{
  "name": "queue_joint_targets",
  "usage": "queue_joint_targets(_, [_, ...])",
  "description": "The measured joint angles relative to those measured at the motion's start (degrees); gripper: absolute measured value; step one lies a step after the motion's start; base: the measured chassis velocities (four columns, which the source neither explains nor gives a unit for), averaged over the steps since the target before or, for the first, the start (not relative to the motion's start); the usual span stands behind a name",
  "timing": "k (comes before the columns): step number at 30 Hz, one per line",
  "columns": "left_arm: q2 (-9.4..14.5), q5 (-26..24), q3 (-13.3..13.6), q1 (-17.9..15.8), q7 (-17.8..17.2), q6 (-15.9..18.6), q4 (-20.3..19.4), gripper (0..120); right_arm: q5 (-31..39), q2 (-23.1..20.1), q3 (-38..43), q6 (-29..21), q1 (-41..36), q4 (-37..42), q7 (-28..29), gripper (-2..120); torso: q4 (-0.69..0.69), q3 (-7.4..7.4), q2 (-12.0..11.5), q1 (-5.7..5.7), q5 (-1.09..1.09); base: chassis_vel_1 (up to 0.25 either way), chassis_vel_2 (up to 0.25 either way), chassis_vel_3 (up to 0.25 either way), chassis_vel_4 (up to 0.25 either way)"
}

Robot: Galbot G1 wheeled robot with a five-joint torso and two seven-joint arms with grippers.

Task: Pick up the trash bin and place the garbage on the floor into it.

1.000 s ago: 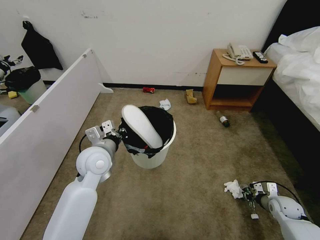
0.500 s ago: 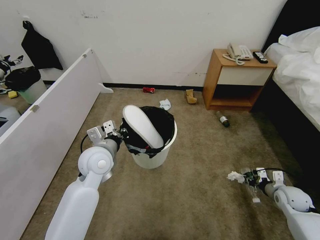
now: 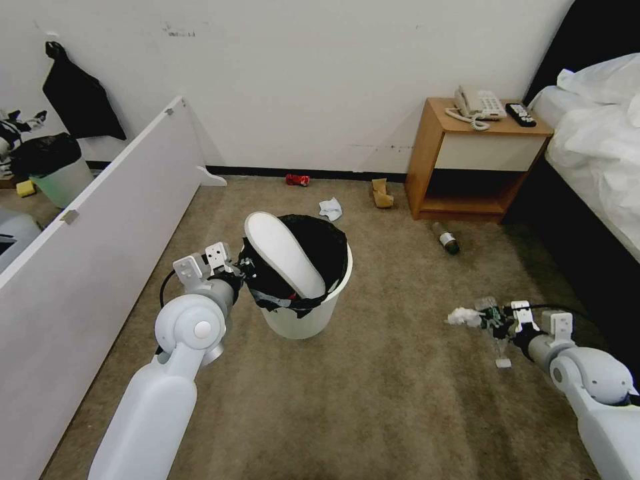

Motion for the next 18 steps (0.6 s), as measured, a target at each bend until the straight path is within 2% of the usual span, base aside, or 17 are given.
queue_joint_targets(6, [0.1,-1.2,0.4,0.1,-1.4,0.8,0.0,4,1.3,-0.1,1.0,3.1,0.2,3.8,-0.1,19,0.0,0.0,0.0,0.0,0.0,0.0,0.0,0.0,0.0])
queue_joint_targets(9, [0.2,-2.5,1.0,0.2,-2.8,1.6,-0.1,4,2.0,-0.1,1.4,7.0,0.6,6.6,0.0,19,0.0,0.0,0.0,0.0,0.0,0.0,0.0,0.0,0.0])
queue_joint_targets(18, [0.2,-3.9,2.6,0.3,-4.2,2.4,-0.7,4,3.2,-0.2,2.9,11.0,1.1,12.4,-1.4,19,0.0,0.0,0.0,0.0,0.0,0.0,0.0,0.0,0.0])
